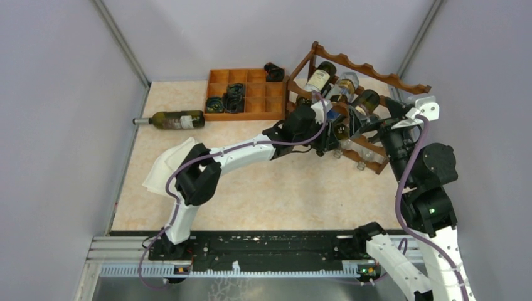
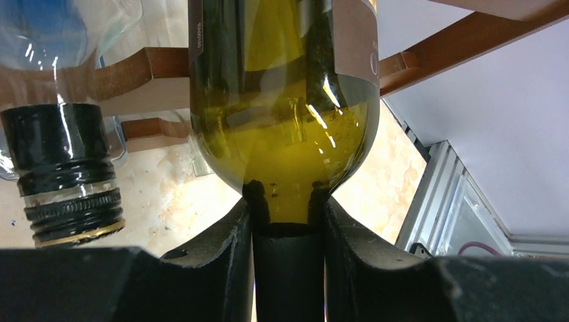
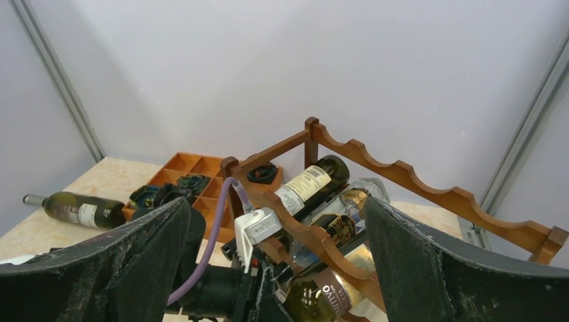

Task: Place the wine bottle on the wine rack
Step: Place the wine bottle in the wine rack.

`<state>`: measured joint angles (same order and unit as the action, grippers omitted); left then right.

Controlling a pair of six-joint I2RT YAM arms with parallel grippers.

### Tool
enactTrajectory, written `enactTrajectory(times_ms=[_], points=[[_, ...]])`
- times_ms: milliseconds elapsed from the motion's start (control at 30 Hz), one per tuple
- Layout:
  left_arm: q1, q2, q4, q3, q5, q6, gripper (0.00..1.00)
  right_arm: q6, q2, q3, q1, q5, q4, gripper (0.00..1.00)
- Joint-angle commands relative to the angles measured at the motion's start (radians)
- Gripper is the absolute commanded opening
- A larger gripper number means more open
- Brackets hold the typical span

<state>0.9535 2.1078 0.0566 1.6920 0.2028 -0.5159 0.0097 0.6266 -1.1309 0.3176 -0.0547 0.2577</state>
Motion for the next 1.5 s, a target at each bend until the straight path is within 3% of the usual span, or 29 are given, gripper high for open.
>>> enactTrajectory(times_ms=[0, 600, 800, 1167, 1467], points=[[-0.002, 0.009, 0.102, 0.091, -0.05, 0.034, 0.0, -0.005, -0.018, 0.003, -0.006, -0.029, -0.05, 0.98], [0.008, 0.13, 0.066, 0.264, -0.074, -0.06, 0.0, 0.0, -0.028, 0.05, -0.005, -0.151, -0.078, 0.99], [0.01, 0.175, 0.031, 0.321, -0.066, -0.094, 0.0, 0.043, 0.094, -0.025, -0.021, -0.211, -0.009, 0.99], [0.008, 0.197, 0.007, 0.364, -0.092, -0.086, 0.0, 0.415, 0.359, -0.139, -0.297, 0.0, 0.071, 0.98], [0.007, 0.205, 0.008, 0.37, -0.134, -0.087, 0.0, 0.647, 0.514, -0.172, -0.408, -0.023, 0.207, 0.98]])
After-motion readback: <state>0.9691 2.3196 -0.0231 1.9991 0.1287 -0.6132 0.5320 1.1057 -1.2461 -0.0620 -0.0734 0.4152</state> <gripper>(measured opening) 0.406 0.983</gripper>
